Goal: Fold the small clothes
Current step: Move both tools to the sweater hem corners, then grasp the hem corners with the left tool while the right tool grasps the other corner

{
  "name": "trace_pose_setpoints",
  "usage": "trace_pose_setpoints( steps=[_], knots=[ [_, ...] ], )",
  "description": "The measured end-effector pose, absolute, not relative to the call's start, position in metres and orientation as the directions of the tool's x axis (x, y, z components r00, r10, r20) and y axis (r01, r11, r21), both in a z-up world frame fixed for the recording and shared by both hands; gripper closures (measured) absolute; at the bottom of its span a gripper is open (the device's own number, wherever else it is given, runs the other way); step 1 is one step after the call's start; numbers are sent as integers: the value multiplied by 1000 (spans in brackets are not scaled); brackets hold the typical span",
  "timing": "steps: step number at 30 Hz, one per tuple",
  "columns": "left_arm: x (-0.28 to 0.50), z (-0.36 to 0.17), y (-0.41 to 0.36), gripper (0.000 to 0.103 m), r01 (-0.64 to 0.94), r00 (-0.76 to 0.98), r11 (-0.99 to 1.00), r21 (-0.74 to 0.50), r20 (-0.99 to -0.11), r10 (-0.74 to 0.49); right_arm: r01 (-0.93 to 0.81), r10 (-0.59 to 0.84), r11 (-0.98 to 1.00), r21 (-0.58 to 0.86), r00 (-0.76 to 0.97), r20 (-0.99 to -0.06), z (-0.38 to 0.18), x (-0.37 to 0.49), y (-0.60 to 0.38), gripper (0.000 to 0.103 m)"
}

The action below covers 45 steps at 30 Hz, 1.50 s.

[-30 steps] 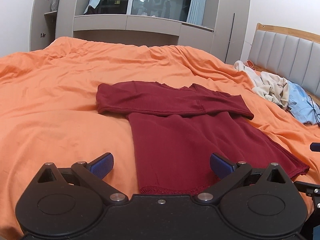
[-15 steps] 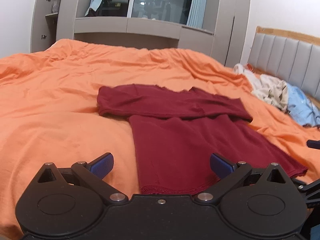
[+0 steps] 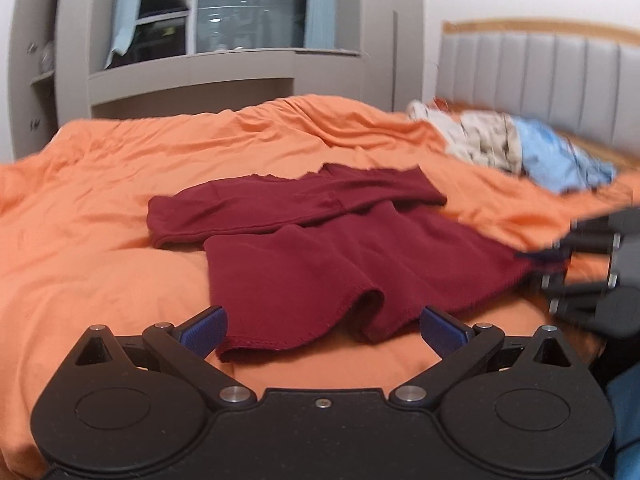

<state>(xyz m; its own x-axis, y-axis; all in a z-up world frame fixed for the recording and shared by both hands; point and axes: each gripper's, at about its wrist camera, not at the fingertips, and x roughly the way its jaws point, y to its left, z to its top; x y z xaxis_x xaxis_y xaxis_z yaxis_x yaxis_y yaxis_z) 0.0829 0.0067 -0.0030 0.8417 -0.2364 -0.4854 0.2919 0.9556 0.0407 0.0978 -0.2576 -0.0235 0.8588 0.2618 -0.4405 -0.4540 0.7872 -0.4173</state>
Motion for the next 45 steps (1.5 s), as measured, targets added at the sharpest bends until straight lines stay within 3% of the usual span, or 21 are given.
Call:
trace_pose_setpoints(
  steps=[12,19,24,27,29,35,37,38,41,45],
  knots=[
    [99,-17,-15,1,238,842,938,254,-534,-69,-389,298,890,-236,890,-345,7,110,-290,92],
    [108,-14,-14,14,174,865,930,325,-502,14,-371,286,901,-225,898,-336,10,110,-296,92],
    [103,-11,-13,21,167,882,920,354,-471,22,-384,265,883,-270,883,-388,1,108,-291,91],
    [99,-9,-15,31,179,892,904,389,-452,18,-398,245,865,-304,866,-436,-8,109,-287,84],
    [99,-7,-15,46,192,894,894,404,-448,10,-406,232,856,-320,855,-464,-13,110,-285,78],
    [105,-1,-9,80,245,881,890,384,-471,-39,-439,189,819,-369,814,-549,-31,116,-276,75],
    [107,0,-6,86,249,878,893,374,-476,-46,-441,196,824,-357,811,-551,-32,117,-277,80],
    [107,0,-5,87,248,879,896,369,-474,-48,-438,202,829,-348,814,-545,-30,116,-278,92],
    [105,4,-2,95,242,888,903,356,-457,-58,-401,199,849,-345,846,-495,-23,110,-284,96],
    [96,13,1,97,211,919,904,371,-390,-55,-357,204,869,-343,890,-408,-10,99,-295,97]
  ],
)
